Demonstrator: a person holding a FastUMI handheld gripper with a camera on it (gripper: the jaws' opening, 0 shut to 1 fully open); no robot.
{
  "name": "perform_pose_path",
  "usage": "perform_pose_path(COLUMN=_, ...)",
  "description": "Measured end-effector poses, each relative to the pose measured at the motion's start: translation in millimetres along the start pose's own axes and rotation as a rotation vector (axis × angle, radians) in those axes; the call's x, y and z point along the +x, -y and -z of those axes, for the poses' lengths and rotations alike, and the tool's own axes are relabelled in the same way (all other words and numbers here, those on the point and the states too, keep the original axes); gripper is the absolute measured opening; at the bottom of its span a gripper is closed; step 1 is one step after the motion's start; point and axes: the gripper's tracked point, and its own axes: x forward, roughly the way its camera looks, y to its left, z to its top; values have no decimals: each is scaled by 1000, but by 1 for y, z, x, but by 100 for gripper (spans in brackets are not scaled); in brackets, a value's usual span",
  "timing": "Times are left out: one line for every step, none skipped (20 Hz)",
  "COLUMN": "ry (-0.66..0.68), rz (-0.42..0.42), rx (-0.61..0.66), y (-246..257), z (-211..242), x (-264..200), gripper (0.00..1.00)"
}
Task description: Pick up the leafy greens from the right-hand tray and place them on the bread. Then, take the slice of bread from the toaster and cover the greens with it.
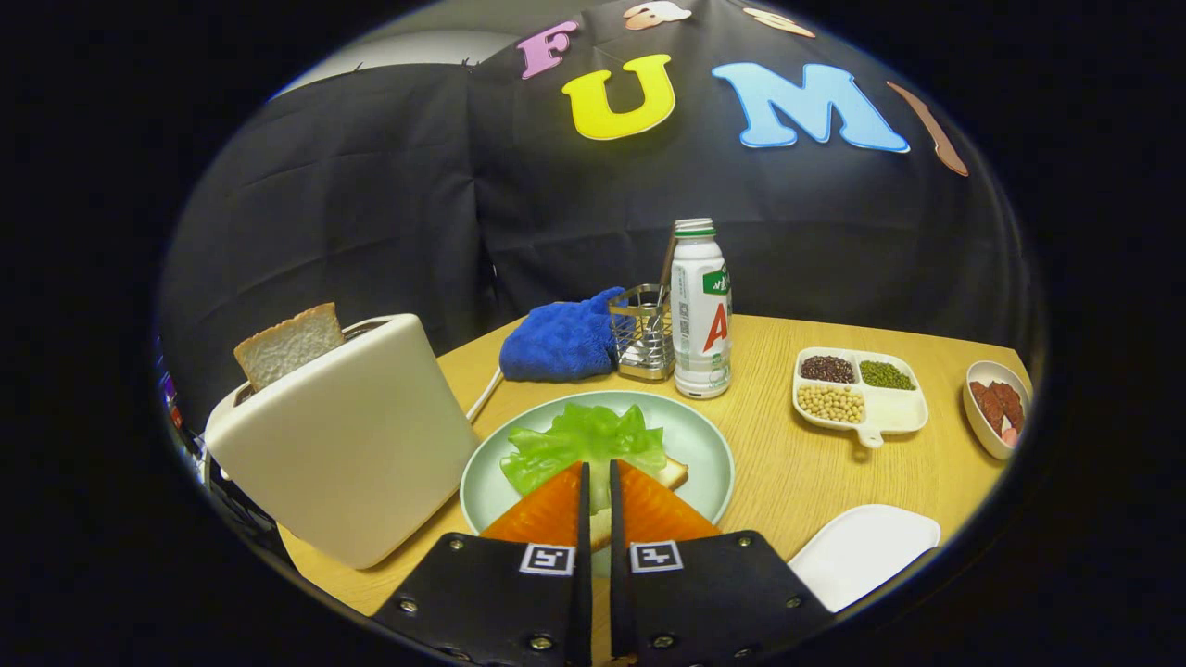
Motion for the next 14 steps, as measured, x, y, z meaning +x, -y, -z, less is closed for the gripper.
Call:
perform_pose_path(ry=-9, rz=-1, rx=-1, y=-2, z=3, x=-3, gripper=11)
perform_pose_path(ry=-7, rz=18, rx=-10, y=1, z=2, x=-9, gripper=15)
perform_pose_path(ry=8, rz=49, rx=-26, y=6, z=1, x=-11, gripper=24)
perform_pose_path(ry=25, rz=76, rx=-54, y=10, z=-1, x=-14, gripper=39)
perform_pose_path(ry=38, rz=103, rx=-79, y=14, z=-4, x=-17, gripper=49)
perform_pose_path(ry=52, rz=119, rx=-89, y=17, z=-6, x=-22, gripper=65)
perform_pose_path(ry=75, rz=109, rx=-89, y=11, z=-12, x=-28, gripper=65)
perform_pose_path(ry=112, rz=98, rx=-89, y=2, z=-19, x=-34, gripper=65)
perform_pose_path(ry=154, rz=97, rx=-98, y=-7, z=-30, x=-44, gripper=65)
perform_pose_path(ry=196, rz=99, rx=-103, y=-15, z=-40, x=-53, gripper=65)
perform_pose_path(ry=228, rz=93, rx=-98, y=-26, z=-46, x=-61, gripper=65)
perform_pose_path(ry=251, rz=86, rx=-81, y=-38, z=-51, x=-68, gripper=65)
perform_pose_path(ry=259, rz=85, rx=-51, y=-50, z=-51, x=-75, gripper=65)
perform_pose_path(ry=268, rz=79, rx=-31, y=-65, z=-51, x=-81, gripper=65)
